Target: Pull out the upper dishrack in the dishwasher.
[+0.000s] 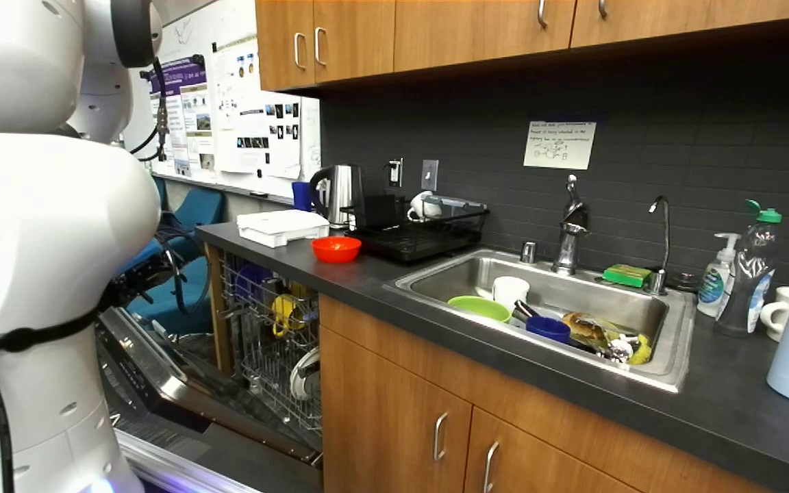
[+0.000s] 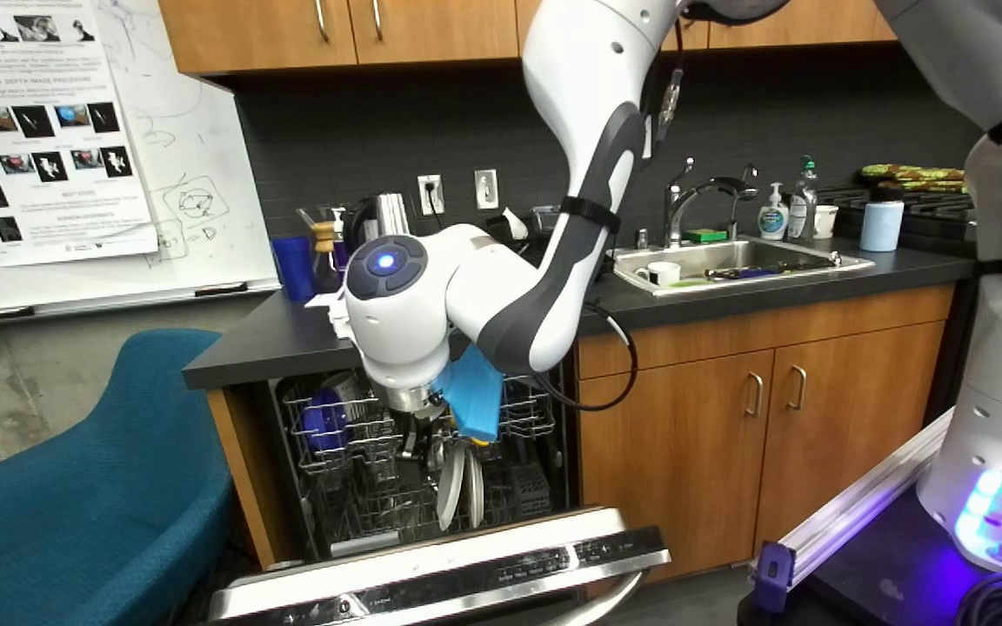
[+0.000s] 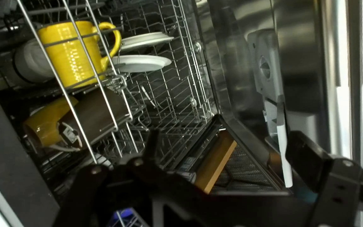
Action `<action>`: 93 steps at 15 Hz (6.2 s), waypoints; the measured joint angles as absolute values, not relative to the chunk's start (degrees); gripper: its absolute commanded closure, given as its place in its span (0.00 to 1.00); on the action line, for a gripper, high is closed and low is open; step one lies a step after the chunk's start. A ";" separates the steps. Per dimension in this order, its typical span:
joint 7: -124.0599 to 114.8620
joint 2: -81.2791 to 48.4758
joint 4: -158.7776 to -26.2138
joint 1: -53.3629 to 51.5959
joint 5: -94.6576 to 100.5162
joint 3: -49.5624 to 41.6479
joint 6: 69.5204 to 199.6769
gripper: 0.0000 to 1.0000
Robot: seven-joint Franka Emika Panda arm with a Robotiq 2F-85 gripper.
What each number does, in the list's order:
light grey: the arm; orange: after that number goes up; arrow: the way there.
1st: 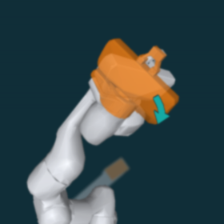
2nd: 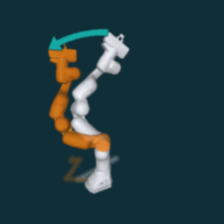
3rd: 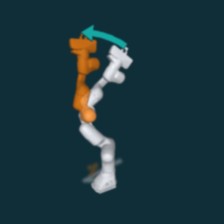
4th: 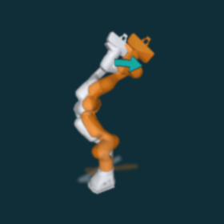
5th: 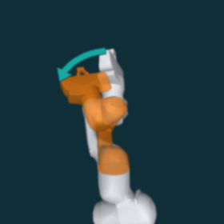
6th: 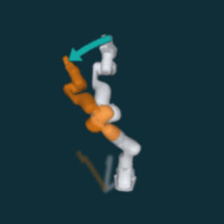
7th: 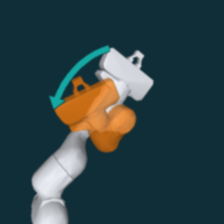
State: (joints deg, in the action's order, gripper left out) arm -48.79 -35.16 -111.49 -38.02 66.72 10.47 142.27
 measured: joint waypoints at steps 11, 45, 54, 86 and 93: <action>-58.67 -38.40 -105.24 -37.87 84.81 10.14 141.67 0.00; -60.36 -61.23 -82.28 -35.79 98.94 10.87 120.68 0.00; -61.24 -63.01 -81.63 -32.73 98.94 10.86 120.29 0.00; -60.31 -66.38 -77.51 -32.34 98.93 10.89 119.57 0.35; -60.31 -65.44 -78.16 -32.37 98.93 10.91 119.57 0.28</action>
